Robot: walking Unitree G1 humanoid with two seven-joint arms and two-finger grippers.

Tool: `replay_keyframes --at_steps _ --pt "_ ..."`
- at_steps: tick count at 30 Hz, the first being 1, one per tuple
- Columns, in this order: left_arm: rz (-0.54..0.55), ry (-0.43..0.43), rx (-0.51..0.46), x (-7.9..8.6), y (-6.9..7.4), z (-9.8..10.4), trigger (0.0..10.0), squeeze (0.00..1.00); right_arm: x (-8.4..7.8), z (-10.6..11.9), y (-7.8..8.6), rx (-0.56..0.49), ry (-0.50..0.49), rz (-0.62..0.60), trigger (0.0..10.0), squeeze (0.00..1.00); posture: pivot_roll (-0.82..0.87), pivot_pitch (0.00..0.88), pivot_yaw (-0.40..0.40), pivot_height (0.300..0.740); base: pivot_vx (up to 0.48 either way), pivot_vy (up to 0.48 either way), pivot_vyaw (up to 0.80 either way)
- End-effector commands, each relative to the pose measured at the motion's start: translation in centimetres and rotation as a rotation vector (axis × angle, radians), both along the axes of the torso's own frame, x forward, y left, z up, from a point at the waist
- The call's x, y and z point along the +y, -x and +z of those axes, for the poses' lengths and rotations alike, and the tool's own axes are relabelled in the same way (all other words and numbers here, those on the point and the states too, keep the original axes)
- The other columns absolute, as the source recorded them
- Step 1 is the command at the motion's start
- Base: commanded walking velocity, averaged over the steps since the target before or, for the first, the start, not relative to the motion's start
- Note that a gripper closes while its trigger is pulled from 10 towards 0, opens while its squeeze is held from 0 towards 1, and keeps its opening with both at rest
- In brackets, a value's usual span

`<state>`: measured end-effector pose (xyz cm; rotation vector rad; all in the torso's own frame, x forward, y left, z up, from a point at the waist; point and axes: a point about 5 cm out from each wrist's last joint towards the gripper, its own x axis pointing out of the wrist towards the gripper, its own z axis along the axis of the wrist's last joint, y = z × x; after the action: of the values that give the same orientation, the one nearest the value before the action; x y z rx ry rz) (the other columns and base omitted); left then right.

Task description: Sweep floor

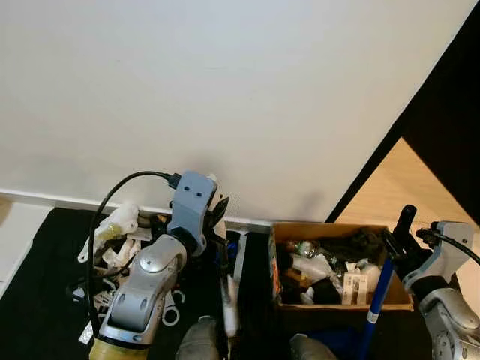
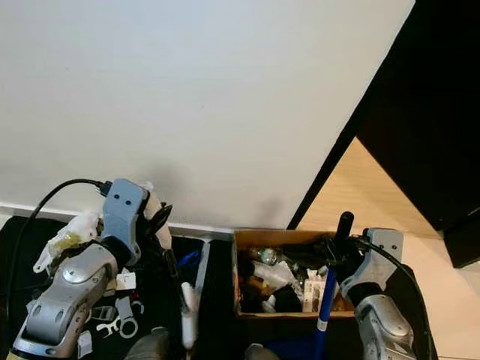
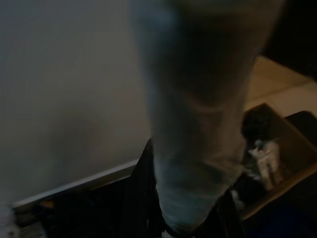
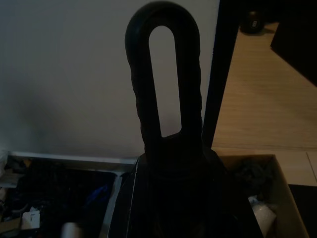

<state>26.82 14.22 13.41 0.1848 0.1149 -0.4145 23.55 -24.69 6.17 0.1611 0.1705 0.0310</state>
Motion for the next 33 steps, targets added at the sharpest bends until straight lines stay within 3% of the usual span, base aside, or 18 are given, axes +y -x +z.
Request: replay_keyframes --at_steps 1,4,8,9,10,11,17,21,25,30,33 --pt "0.016 -0.015 -0.006 0.4 0.0 -0.2 10.0 0.00 1.2 -1.6 0.3 0.036 -0.155 -0.023 10.0 0.00 0.11 0.145 0.036 0.740 0.000 0.000 0.00" --pt "0.025 -0.028 -0.002 0.5 0.0 -0.3 10.0 0.00 0.8 -1.8 0.4 0.055 -0.127 -0.041 10.0 0.00 0.11 0.144 0.037 0.740 0.000 0.000 0.00" --pt "0.037 -0.041 0.005 0.6 -0.1 -0.6 10.0 0.00 -1.0 -2.9 1.2 0.171 -0.054 -0.098 10.0 0.00 0.10 0.142 0.041 0.740 0.000 0.000 0.00" --pt "0.044 -0.044 0.009 0.8 -0.2 -0.8 10.0 0.00 -2.4 -3.0 1.8 0.187 -0.051 -0.168 10.0 0.00 0.10 0.142 0.039 0.740 0.000 0.000 0.00" --pt "0.044 -0.044 0.009 0.8 -0.2 -0.8 10.0 0.00 -2.4 -3.0 1.8 0.187 -0.051 -0.168 10.0 0.00 0.10 0.142 0.039 0.740 0.000 0.000 0.00" --pt "0.047 -0.046 0.011 0.9 -0.3 -0.8 10.0 0.00 -3.6 -3.2 2.3 0.223 -0.041 -0.242 10.0 0.00 0.08 0.144 0.040 0.740 0.000 0.000 0.00" --pt "0.056 -0.059 0.014 1.3 -0.6 -1.0 10.0 0.00 -6.2 -3.2 3.6 0.291 0.011 -0.420 10.0 0.00 0.08 0.145 0.041 0.740 0.000 0.000 0.00" --pt "0.076 -0.074 0.015 1.8 -1.0 -1.1 10.0 0.00 -10.4 -1.4 5.7 0.307 0.045 -0.745 10.0 0.00 0.06 0.144 0.047 0.740 0.000 0.000 0.00" --pt "0.078 -0.076 0.017 2.0 -1.1 -1.1 10.0 0.00 -11.9 -0.1 6.5 0.305 0.120 -0.845 10.0 0.00 0.06 0.146 0.050 0.740 0.000 0.000 0.00" --pt "0.074 -0.077 0.023 2.0 -1.3 -1.3 10.0 0.00 -15.1 4.5 7.3 0.202 0.180 -1.070 10.0 0.00 0.05 0.148 0.059 0.740 0.000 0.000 0.00" --pt "0.073 -0.078 0.024 2.0 -1.4 -1.3 10.0 0.00 -15.6 5.8 7.2 0.164 0.180 -1.110 10.0 0.00 0.05 0.149 0.062 0.740 0.000 0.000 0.00"
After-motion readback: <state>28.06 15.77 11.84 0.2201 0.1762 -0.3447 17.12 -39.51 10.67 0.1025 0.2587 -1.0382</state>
